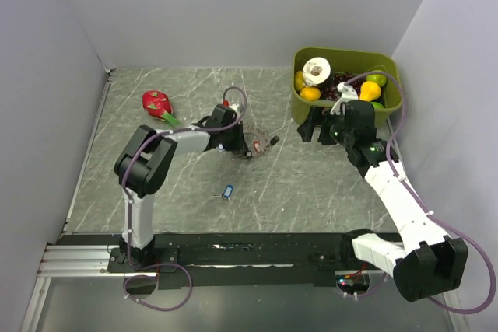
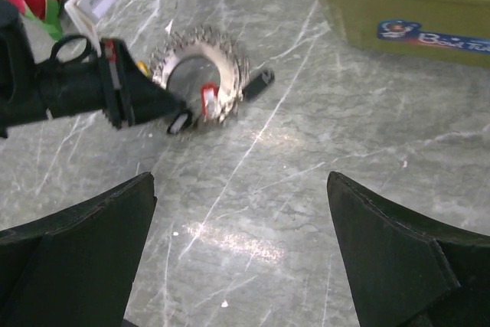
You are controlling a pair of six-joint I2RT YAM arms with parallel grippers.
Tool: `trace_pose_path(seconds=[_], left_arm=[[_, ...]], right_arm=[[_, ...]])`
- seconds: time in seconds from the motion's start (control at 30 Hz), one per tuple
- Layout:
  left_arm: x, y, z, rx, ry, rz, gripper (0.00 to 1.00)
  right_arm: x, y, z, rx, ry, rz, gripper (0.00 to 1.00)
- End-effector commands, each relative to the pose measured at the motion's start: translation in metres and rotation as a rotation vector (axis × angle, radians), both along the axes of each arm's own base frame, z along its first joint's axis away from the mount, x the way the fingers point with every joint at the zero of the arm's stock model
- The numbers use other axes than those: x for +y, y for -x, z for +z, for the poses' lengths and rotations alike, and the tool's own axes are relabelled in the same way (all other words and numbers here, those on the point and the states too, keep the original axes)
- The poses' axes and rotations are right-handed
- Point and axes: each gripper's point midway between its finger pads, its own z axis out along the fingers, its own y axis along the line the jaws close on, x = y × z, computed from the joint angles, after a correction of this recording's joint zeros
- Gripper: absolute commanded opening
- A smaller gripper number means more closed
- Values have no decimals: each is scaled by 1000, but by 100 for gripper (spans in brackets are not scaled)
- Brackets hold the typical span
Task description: Put the keys on the keyring
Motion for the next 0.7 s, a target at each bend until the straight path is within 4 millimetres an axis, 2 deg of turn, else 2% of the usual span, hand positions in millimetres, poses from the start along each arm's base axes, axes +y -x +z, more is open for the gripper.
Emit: trace_pose_path(seconds=[0.0,0.07,0.1,0.13,0.17,0.2,0.23,0.27,0.37,0.43,0.5,0.53,0.57,0.6,0.63,0.67], left_arm=[[32,65,-42,171,-119,-16,5],[26,56,-23,118,-83,-16,11],[22,47,-2,65,-53,-11,16],[17,39,15,21,-29,-10,33],[12,33,42,-38,10,-12,42],[11,28,57,-77,26,-12,49],[10,22,76,-122,41,1,61],[11,18,101,-174,62,12,66],[24,9,133,-244,61,57,77],[34,6,137,-241,58,82,79],[52,3,132,-203,58,130,79],[58,5,125,-176,61,140,78],[70,2,124,-163,71,175,78],[75,2,120,-148,73,186,78],[82,5,110,-123,59,202,78],[88,4,106,-111,50,223,78]], right_arm=[[13,0,14,-55,29,34,100],[27,0,6,-40,35,67,100],[31,-1,3,-36,38,79,100],[36,-1,1,-31,42,87,100],[44,-2,-5,-14,53,106,100],[48,-3,-8,-7,56,114,100],[52,-5,-12,0,60,119,100],[56,-8,-20,20,70,124,100],[67,-16,-40,70,95,136,100],[70,-20,-51,100,110,138,100],[73,-28,-64,142,134,133,100],[75,-33,-62,145,139,132,100],[75,-38,-75,182,155,131,100],[78,-40,-80,197,157,139,98],[82,-45,-77,196,156,143,95],[85,-48,-90,230,166,153,91]])
